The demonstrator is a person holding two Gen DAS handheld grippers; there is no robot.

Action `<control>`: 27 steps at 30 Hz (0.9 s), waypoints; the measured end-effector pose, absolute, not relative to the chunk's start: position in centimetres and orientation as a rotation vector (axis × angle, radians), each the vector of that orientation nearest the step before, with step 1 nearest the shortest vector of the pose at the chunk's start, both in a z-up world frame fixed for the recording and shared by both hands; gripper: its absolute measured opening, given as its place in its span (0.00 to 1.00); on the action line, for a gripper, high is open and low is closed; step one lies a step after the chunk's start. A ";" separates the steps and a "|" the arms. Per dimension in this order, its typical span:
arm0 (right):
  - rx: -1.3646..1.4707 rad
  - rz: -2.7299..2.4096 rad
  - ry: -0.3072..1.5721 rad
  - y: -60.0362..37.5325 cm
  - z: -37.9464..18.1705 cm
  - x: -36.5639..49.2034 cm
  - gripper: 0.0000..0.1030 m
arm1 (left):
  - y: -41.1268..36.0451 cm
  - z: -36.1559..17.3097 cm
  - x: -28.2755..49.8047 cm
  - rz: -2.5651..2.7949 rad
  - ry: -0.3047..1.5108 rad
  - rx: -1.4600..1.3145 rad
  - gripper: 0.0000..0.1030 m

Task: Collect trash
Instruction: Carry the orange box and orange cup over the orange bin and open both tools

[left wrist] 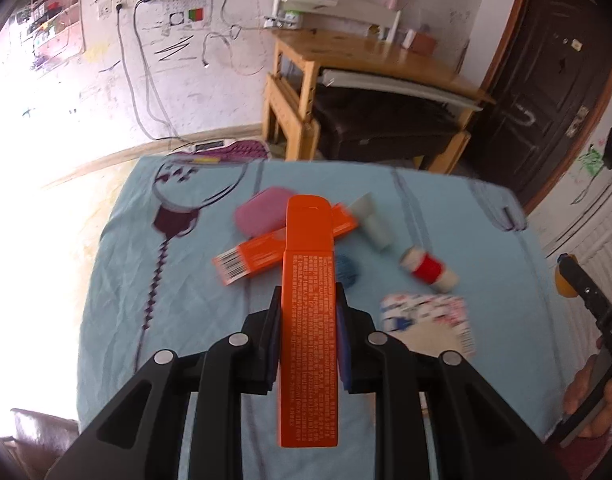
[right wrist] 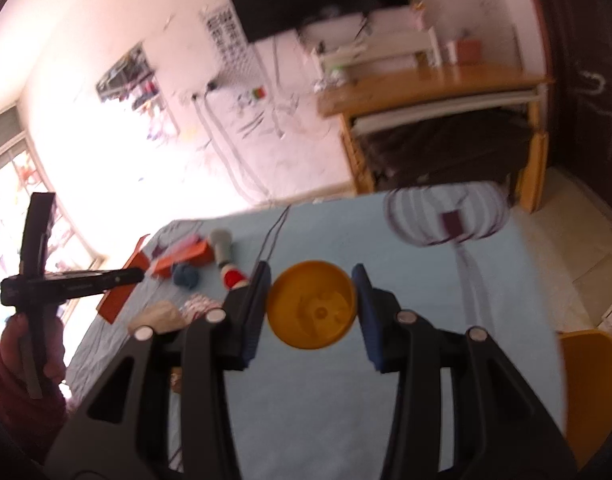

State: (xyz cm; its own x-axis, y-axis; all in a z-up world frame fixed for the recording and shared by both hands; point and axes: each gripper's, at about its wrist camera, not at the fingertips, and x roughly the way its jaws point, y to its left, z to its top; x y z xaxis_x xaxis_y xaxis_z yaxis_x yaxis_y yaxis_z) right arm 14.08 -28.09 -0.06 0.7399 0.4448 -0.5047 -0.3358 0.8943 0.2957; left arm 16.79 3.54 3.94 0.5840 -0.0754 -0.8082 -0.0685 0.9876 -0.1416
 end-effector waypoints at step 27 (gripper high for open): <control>0.259 0.067 0.611 -49.7 -1.2 12.8 0.39 | -31.4 9.2 20.1 -0.441 0.967 0.213 0.18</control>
State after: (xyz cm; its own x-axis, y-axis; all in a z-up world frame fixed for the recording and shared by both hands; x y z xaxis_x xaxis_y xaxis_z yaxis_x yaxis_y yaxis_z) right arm 12.75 -49.71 -1.22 0.8181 0.1381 -0.5583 0.0143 0.9656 0.2597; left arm 20.14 -31.37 9.17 0.4888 -0.2661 -0.8308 0.4527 0.8914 -0.0191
